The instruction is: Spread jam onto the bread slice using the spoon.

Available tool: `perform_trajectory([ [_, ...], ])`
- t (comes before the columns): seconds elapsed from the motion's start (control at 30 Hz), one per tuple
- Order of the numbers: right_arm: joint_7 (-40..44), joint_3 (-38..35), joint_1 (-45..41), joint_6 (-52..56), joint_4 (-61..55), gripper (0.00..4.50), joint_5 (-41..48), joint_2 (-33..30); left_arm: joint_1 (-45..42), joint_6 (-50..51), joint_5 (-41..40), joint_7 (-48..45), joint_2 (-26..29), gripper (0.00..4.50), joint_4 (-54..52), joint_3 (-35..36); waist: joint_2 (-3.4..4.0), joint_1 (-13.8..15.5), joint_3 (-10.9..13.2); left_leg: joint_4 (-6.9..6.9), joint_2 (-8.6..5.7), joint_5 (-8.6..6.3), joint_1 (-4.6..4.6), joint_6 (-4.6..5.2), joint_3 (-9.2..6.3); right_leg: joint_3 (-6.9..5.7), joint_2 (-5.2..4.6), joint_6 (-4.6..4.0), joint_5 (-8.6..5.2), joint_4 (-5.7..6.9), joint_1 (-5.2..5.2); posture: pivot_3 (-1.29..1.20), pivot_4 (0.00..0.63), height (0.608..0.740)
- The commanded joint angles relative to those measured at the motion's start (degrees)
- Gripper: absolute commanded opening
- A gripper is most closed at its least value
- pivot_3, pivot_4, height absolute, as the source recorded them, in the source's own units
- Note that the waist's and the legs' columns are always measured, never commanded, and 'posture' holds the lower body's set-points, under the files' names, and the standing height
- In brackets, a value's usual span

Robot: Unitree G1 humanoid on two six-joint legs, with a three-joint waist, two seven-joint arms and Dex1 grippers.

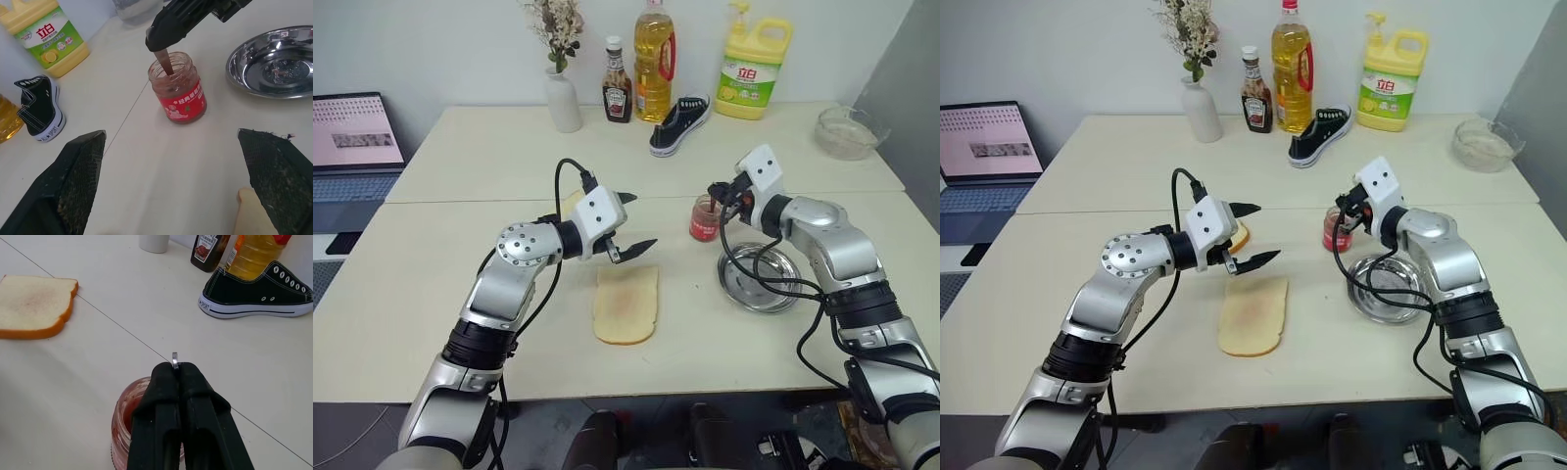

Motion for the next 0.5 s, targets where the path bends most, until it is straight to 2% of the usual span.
perform_trajectory([
  [0.03, -0.4, -4.8, -0.4, 4.9, -1.9, 0.03, 3.9, 2.8, -0.4, 0.0, -0.4, 0.3, 0.2, 4.5, -2.6, 0.7, 0.0, 0.0, 0.0, 0.0, 0.0, 0.0, 0.0, 0.0, 0.0, 0.0, 0.0, 0.0, 0.0, 0.0, 0.0, 0.0, 0.15, 0.74],
  [0.33, -4.1, -14.5, -2.9, 19.0, -2.8, 0.03, 11.8, 7.7, -0.8, -0.3, -0.4, 0.2, 0.0, 4.5, -2.0, 0.6, 0.0, 0.0, 0.0, 0.01, 0.01, 0.0, 0.01, 0.0, -0.03, 0.01, 0.0, -0.01, 0.01, 0.07, 0.0, 0.0, 0.15, 0.74],
  [0.5, -9.2, -21.2, -6.0, 25.6, -0.4, 0.03, 15.1, 9.7, -1.3, -0.8, -0.3, 0.1, -0.2, 4.5, -1.4, 0.6, 0.0, -0.1, 0.0, 0.0, 0.01, 0.0, 0.01, 0.0, -0.01, 0.01, 0.01, -0.01, 0.01, 0.11, -0.05, 0.0, 0.15, 0.74],
])
